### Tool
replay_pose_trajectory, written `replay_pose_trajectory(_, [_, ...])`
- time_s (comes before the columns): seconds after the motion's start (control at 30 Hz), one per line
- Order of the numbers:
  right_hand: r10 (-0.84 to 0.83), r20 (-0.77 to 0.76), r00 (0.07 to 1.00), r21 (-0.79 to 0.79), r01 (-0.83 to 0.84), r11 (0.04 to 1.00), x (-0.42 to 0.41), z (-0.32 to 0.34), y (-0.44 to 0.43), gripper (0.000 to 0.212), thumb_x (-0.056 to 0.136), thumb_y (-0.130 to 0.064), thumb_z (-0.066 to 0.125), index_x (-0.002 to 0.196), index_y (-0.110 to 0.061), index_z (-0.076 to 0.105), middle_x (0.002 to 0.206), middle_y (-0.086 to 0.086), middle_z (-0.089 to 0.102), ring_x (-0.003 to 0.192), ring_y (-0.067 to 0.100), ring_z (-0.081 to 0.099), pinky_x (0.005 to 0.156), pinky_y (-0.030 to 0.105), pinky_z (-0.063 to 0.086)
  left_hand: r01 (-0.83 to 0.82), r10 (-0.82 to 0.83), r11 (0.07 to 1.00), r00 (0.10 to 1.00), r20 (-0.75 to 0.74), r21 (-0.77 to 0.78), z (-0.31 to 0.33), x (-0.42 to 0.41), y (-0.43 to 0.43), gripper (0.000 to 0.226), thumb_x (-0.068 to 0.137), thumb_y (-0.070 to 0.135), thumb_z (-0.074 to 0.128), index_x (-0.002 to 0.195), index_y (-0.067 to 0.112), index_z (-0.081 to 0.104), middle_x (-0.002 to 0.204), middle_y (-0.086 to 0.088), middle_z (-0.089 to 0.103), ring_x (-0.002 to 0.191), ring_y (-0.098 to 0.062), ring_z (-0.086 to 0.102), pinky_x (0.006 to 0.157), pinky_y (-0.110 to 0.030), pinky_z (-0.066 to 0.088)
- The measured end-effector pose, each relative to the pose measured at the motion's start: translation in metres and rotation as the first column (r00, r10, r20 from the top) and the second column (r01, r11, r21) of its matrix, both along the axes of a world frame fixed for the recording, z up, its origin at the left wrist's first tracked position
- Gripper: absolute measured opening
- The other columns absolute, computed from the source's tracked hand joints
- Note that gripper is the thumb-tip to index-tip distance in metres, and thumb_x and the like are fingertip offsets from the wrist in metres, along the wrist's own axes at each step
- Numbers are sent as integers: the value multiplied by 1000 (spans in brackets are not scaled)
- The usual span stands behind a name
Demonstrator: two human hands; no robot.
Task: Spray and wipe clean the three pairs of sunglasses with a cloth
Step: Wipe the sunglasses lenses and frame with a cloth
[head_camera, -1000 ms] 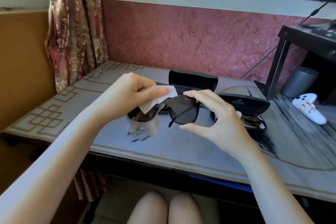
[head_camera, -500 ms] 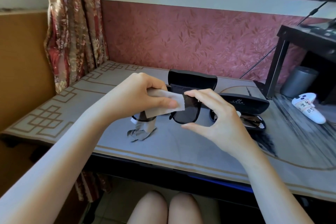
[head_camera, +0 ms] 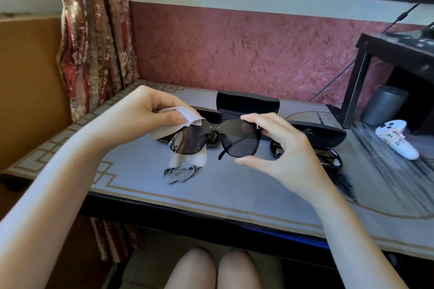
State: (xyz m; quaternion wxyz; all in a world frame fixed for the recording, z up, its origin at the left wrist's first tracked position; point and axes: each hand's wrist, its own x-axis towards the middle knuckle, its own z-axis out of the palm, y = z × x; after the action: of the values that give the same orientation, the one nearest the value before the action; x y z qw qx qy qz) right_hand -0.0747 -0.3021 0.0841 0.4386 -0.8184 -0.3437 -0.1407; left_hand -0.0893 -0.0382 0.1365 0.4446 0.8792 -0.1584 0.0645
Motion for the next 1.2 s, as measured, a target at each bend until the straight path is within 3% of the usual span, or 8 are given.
replay_pose_trajectory(0.17, [3,-20,1000,-10,-4,1000,-1,-1,-3,59,70,-21,85,123,-27,60,116,-15,59,114,10,55,99,13,36,80,-78,997,990,-121,5,1,-3,9,24,80,25,75,100,38,74,101,2,76,104,-19,68,95,-35,49])
replay_pose_trajectory(0.3, [1,-20,1000,-18,-1,1000,-2,-1,-2,60,70,-21,86,122,-31,59,118,-17,58,115,7,55,102,18,37,91,-91,996,984,-151,-4,5,-3,5,32,79,8,71,94,35,76,92,6,77,89,-9,71,79,-15,54])
replay_pose_trajectory(0.47, [-77,-29,997,-93,74,993,-2,-3,-1,56,68,-53,75,118,-57,51,123,-27,53,122,6,51,100,59,34,70,-60,995,987,-150,65,5,0,-5,24,77,13,77,88,35,77,85,9,76,80,-4,71,74,-15,52])
replay_pose_trajectory(0.57, [-32,-26,999,-61,31,998,-3,-2,-1,58,71,-37,83,119,-50,53,120,-26,54,120,1,50,100,44,35,74,-59,992,988,-142,100,6,0,-13,18,76,19,78,86,34,77,82,11,76,78,-4,70,74,-17,52])
replay_pose_trajectory(0.7, [-33,3,999,-97,33,995,-1,-3,1,57,71,-44,78,120,-54,51,122,-26,53,122,2,49,103,53,36,105,-75,973,986,-151,207,6,2,-24,10,78,23,78,82,32,76,77,7,75,73,-9,69,68,-20,49])
replay_pose_trajectory(0.9, [-1,-20,1000,-30,0,1000,-1,-3,-4,60,70,-19,86,125,-25,60,119,-17,58,115,2,53,97,8,33,22,-14,980,999,-42,199,7,5,-33,22,76,36,78,75,14,73,66,-17,62,55,-9,46,50,-18,30])
replay_pose_trajectory(1.03, [2,-25,1000,-21,-2,1000,-1,-3,-4,59,71,-21,85,124,-26,60,117,-18,58,113,2,53,95,7,33,17,-14,984,1000,-19,176,6,6,-32,30,78,41,72,75,12,73,58,-9,48,54,-11,38,52,-22,28])
replay_pose_trajectory(1.2, [3,-47,999,49,-1,999,-1,-3,-11,57,70,-24,85,123,-23,61,114,-11,60,113,13,56,103,22,41,-19,19,996,1000,4,84,9,6,-15,35,74,47,69,79,13,75,65,-25,51,60,-17,40,61,-27,30])
